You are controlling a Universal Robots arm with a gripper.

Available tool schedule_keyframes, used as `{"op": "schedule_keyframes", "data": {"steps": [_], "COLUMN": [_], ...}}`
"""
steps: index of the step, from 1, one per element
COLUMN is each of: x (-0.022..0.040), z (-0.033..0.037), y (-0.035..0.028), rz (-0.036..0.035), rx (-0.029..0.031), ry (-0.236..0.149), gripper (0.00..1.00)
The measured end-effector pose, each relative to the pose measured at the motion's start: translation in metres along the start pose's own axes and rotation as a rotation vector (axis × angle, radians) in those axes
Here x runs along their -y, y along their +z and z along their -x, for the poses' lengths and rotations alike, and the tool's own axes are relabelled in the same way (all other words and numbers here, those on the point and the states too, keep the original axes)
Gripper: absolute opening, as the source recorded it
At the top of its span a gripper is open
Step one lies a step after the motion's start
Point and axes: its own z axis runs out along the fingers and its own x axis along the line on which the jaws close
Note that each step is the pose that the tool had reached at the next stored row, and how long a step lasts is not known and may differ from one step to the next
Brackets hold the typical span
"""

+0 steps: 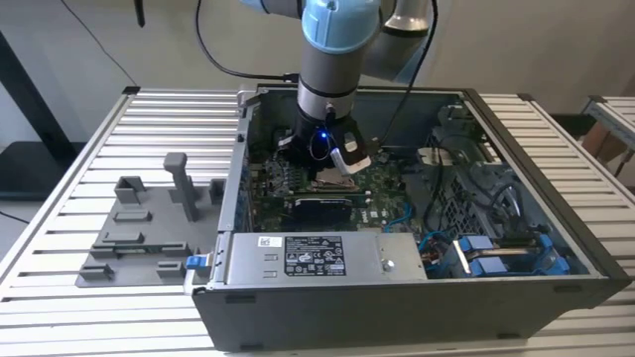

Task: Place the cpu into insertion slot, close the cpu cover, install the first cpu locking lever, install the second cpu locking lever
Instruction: 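Install the first cpu locking lever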

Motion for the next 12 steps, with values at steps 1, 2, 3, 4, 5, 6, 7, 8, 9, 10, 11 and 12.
{"op": "schedule_keyframes", "data": {"steps": [1,2,3,4,5,6,7,8,9,10,11,12], "x": [0.0001,0.0003,0.0003,0.0004,0.0004,0.0004,0.0005,0.0005,0.0006,0.0007,0.0008,0.001], "z": [-0.0005,-0.0012,-0.0021,-0.0029,-0.0036,-0.0043,-0.0049,-0.0054,-0.0058,-0.0061,-0.0064,-0.0066], "y": [0.0009,0.0019,0.0028,0.0038,0.0047,0.0056,0.0065,0.0075,0.0086,0.0098,0.0109,0.0122], "rz": [0.0,0.0001,0.0,0.0,0.0001,0.0,-0.0001,-0.0001,-0.0001,-0.0001,-0.0001,-0.0001], "rx": [0.0001,0.0001,0.0,0.0,0.0,-0.0001,-0.0001,0.0,0.0,0.0,-0.0001,-0.0001], "ry": [0.0,0.0,0.0,0.0,0.0,0.0,0.0,0.0,0.0,0.0,0.0,0.0], "gripper": [0.11,0.11,0.11,0.11,0.11,0.11,0.11,0.11,0.11,0.11,0.11,0.11]}}
